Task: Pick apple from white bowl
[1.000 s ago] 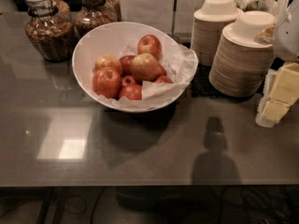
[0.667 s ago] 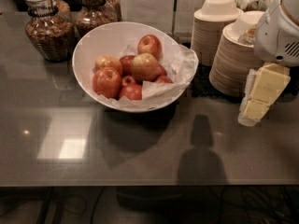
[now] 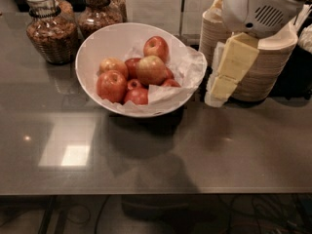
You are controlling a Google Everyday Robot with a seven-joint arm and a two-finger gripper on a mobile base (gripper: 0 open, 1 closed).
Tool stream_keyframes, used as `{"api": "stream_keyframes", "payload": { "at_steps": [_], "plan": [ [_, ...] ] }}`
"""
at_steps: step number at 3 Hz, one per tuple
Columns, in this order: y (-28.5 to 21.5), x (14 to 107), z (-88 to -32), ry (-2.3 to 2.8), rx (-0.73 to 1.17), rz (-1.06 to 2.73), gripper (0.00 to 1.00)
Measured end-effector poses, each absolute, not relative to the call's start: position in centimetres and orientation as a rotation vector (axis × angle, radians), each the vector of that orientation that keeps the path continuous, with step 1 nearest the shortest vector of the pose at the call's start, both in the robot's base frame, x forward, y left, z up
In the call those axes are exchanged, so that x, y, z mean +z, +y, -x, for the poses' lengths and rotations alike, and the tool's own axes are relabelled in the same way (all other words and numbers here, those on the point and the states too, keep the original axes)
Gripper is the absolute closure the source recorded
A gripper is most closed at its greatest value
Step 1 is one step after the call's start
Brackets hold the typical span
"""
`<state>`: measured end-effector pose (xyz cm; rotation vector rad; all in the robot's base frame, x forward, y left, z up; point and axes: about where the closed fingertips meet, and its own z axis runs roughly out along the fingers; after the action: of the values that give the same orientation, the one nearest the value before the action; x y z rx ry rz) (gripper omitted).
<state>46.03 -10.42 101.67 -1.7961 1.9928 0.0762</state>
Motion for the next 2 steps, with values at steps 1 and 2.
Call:
{"api": "stream_keyframes", "payload": {
  "at_steps": [1, 2],
  "plan": [
    [-9.3, 105.2, -48.1, 1.923, 0.176, 1.702, 0.00],
    [-9.0, 106.3, -48.1, 1.898, 0.171, 1.689, 0.00]
  ]
}}
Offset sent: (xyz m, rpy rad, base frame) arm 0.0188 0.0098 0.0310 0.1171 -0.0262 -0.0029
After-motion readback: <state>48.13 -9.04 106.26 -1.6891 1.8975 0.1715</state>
